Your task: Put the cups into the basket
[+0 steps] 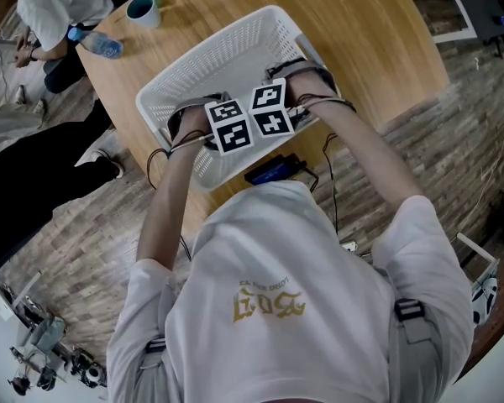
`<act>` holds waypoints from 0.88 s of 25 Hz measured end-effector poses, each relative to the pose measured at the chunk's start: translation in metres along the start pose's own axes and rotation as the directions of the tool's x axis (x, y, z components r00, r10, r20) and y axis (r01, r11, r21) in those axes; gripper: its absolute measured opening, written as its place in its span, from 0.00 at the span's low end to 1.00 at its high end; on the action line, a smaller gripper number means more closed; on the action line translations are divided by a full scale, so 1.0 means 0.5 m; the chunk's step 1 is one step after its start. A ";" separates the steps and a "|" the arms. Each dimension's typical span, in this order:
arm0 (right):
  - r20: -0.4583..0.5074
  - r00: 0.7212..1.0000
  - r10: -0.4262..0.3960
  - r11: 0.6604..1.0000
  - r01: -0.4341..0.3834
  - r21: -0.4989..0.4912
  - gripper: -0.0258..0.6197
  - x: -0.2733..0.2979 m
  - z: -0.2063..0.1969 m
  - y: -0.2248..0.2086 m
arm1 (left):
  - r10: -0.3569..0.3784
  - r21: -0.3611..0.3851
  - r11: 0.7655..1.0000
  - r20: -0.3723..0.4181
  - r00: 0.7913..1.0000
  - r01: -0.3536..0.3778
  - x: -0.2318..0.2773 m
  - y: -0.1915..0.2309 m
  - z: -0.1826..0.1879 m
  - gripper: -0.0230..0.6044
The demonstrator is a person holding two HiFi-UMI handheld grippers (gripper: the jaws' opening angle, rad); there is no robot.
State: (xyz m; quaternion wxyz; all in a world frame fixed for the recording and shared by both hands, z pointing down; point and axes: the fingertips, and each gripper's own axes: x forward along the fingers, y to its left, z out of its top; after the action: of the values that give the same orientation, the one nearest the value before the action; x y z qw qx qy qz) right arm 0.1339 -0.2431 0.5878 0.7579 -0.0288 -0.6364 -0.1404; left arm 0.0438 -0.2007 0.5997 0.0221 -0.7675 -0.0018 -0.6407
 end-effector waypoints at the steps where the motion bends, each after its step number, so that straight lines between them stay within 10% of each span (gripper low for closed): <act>1: 0.002 1.000 0.000 1.000 0.000 0.004 0.10 0.000 -0.001 0.000 | 0.001 0.001 1.000 0.002 1.000 -0.001 -0.002 0.000 0.002 0.04; 22: 0.016 1.000 -0.016 0.997 0.014 0.071 0.18 -0.019 -0.004 -0.017 | 0.024 0.009 1.000 0.020 1.000 -0.024 -0.017 0.008 0.006 0.04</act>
State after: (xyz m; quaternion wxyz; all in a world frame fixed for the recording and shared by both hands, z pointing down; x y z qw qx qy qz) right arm 0.1324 -0.2499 0.5768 0.7519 0.0018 -0.6476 -0.1231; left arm 0.0455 -0.2045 0.5909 0.0333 -0.7738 0.0043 -0.6325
